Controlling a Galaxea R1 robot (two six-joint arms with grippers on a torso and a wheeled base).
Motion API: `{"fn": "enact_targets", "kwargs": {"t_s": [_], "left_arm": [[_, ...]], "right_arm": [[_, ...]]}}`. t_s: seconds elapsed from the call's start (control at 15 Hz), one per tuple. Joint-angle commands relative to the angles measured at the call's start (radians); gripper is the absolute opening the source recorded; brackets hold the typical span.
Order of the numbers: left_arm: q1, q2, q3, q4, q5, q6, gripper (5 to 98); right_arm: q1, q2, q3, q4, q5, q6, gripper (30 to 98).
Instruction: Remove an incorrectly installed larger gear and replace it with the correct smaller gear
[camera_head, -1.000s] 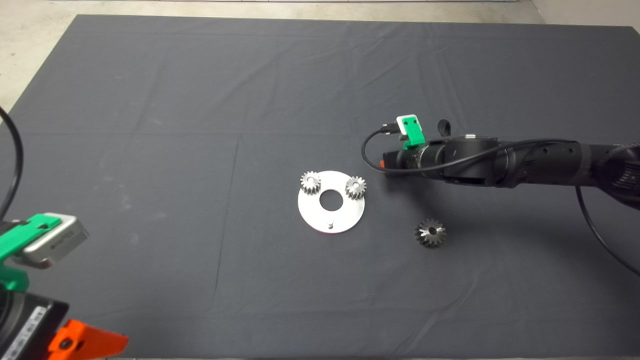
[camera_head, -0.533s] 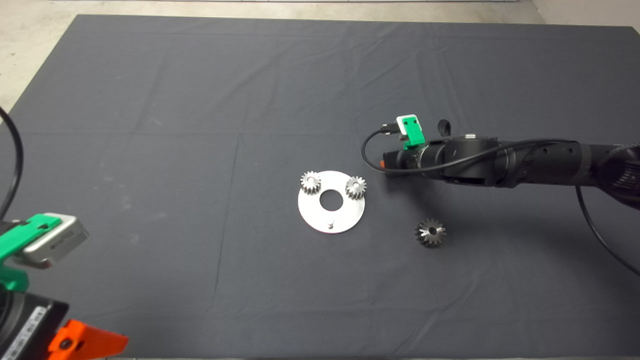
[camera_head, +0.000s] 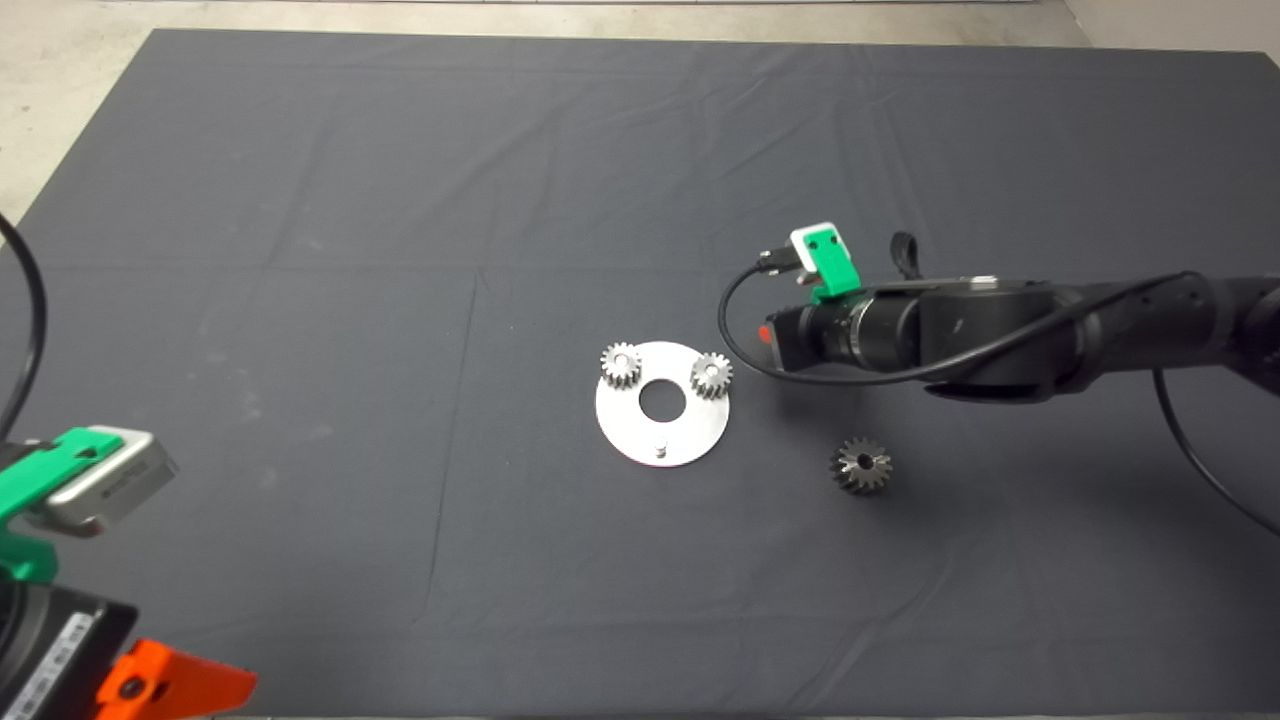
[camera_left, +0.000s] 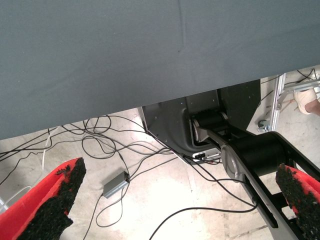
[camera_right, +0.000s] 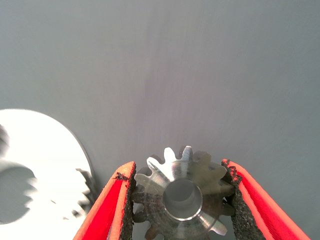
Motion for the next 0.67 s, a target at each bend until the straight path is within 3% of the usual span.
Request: {"fn": "enact_targets", "kwargs": {"t_s": [0.0,0.2,0.6], "left_arm": [[-0.008,0.003,0.014,-0.018,0.0,0.001,97.6],[-0.008,0.003,0.014,-0.018,0.0,0.001,97.6],[-0.008,0.0,0.014,-0.018,0.0,0.001,97.6]], "right_arm": [[0.101,0.025,0.02,0.165,-0.052,0.023,41.4],[0.097,0.093,0.022,0.218,-0.054,0.054,41.3],[0.076,0.218,0.012,0.218,-0.049,0.113,41.4]]}}
